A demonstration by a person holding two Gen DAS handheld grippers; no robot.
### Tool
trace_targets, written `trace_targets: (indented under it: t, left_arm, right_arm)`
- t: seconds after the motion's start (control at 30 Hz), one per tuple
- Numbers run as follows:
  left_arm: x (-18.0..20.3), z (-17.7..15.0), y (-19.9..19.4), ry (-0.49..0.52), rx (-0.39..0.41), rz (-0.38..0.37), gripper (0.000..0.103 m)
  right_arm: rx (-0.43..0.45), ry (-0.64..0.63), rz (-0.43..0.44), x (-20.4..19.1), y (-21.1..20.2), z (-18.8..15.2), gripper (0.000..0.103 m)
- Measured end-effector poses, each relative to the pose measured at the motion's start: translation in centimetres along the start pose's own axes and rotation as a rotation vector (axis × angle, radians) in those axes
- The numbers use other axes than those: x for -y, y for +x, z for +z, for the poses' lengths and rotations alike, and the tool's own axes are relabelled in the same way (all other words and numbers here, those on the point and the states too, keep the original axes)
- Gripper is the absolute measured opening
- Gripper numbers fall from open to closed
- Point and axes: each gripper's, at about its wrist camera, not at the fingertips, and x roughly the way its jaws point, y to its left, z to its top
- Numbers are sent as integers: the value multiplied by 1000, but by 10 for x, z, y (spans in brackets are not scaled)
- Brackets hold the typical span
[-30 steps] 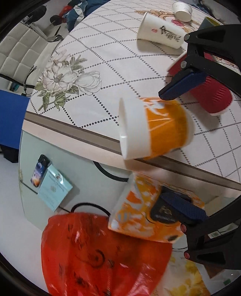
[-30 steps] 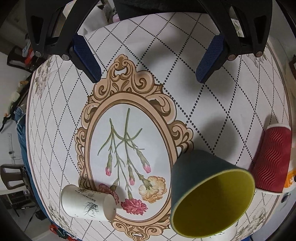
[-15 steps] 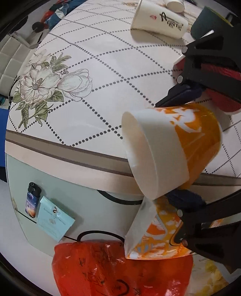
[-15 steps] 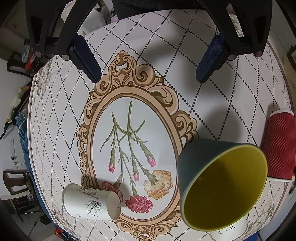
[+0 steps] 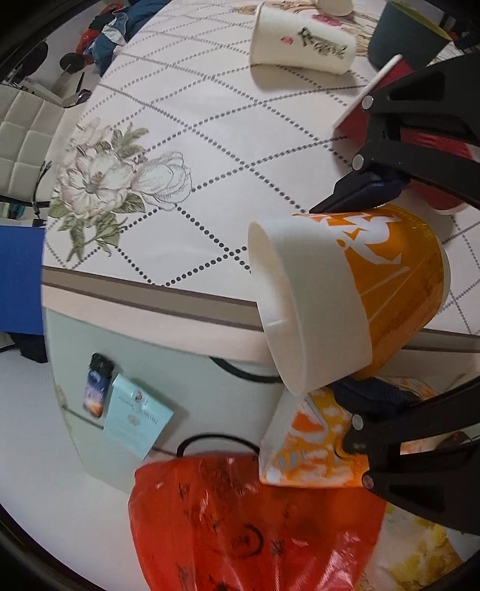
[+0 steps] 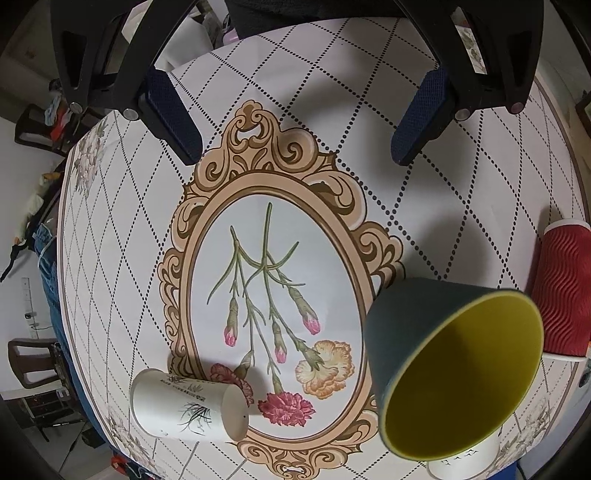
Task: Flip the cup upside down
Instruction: 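Close the left tool around the white-and-orange cup and lift it, then carry the held cup with the left tool toward the right tool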
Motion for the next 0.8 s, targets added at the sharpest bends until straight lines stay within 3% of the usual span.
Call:
trace_targets:
  t: [0.23,0.47,0.8]
  left_arm:
    - [7,-38,-54,17,43,-8,74]
    - [39,-99,-91,51,27,-43,74]
    - [114,-174,-99,89,-92,-155,74]
  right_arm:
    - [26,-20,32,9,-3,-15,103]
    - [66,-66,73,25,-12,-34,103]
    - [87,-137,96,84,-6,-64,103]
